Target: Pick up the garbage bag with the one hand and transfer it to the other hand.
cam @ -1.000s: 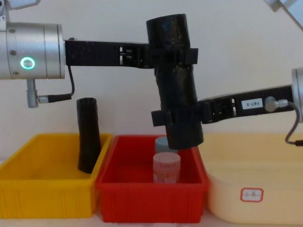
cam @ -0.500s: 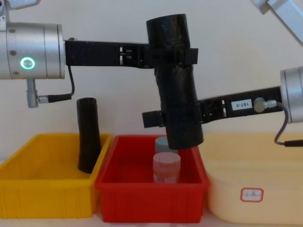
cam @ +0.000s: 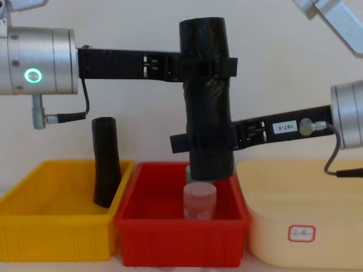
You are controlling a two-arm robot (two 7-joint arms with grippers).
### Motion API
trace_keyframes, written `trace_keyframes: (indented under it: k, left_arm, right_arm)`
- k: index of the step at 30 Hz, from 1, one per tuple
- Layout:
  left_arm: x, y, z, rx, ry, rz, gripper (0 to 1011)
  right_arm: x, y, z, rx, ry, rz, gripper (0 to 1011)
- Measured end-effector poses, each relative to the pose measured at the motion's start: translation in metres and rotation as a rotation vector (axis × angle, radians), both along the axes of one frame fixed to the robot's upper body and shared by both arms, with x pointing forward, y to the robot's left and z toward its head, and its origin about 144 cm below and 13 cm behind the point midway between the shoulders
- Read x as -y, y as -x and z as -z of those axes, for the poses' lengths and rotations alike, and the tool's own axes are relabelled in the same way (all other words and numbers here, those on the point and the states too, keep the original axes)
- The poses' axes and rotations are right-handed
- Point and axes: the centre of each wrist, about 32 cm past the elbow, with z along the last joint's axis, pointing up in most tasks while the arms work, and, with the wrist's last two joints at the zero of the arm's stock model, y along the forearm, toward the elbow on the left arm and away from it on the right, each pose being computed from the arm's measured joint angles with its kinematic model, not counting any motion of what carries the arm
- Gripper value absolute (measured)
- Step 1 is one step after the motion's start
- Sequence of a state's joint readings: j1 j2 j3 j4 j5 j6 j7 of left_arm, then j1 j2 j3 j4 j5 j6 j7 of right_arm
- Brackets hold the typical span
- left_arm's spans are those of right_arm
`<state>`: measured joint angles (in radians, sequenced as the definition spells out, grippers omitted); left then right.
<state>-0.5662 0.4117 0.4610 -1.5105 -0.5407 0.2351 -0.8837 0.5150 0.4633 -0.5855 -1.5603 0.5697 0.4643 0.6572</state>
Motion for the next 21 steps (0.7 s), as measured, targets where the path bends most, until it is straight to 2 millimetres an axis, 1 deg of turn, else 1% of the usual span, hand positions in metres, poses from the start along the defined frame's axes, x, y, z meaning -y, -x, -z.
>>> trace_keyframes:
  k: [1,3,4,11,14,15,17,18,21]
  left_arm:
    - [0.0000,0.0000,0.0000,0.000,0.000,0.000,462]
    - [0.0000,0.0000,0.0000,0.000,0.000,0.000,462]
    - [0.0000,0.0000,0.0000,0.000,0.000,0.000,462]
    - [0.0000,0.0000,0.0000,0.000,0.000,0.000,464]
    - [0.0000,0.0000,0.0000,0.000,0.000,0.000,527]
    - [0.0000,0.0000,0.0000,0.000,0.000,-0.001,580]
    - [0.0000,0.0000,0.0000,0.000,0.000,-0.001,616]
    - [0.0000,0.0000,0.0000,0.000,0.000,-0.001,671]
    - [0.0000,0.0000,0.0000,0.000,0.000,-0.001,731]
  right_arm:
    - [-0.0001,-0.0001,0.0000,0.000,0.000,0.000,617]
    - [-0.0002,-0.0002,0.0000,-0.001,0.000,-0.001,573]
    - [-0.0004,-0.0003,0.0000,-0.001,0.000,-0.001,520]
    - [-0.0007,-0.0004,0.0002,-0.003,-0.001,-0.003,507]
    - [-0.0008,-0.0004,0.0003,-0.003,-0.002,-0.004,506]
    - [-0.0008,-0.0004,0.0003,-0.003,-0.003,-0.004,506]
    - [-0.0007,-0.0002,0.0006,-0.002,-0.007,-0.005,506]
    - [-0.0007,-0.0001,0.0007,-0.002,-0.008,-0.005,506]
    - [-0.0005,0.0005,0.0014,0.000,-0.015,-0.006,506]
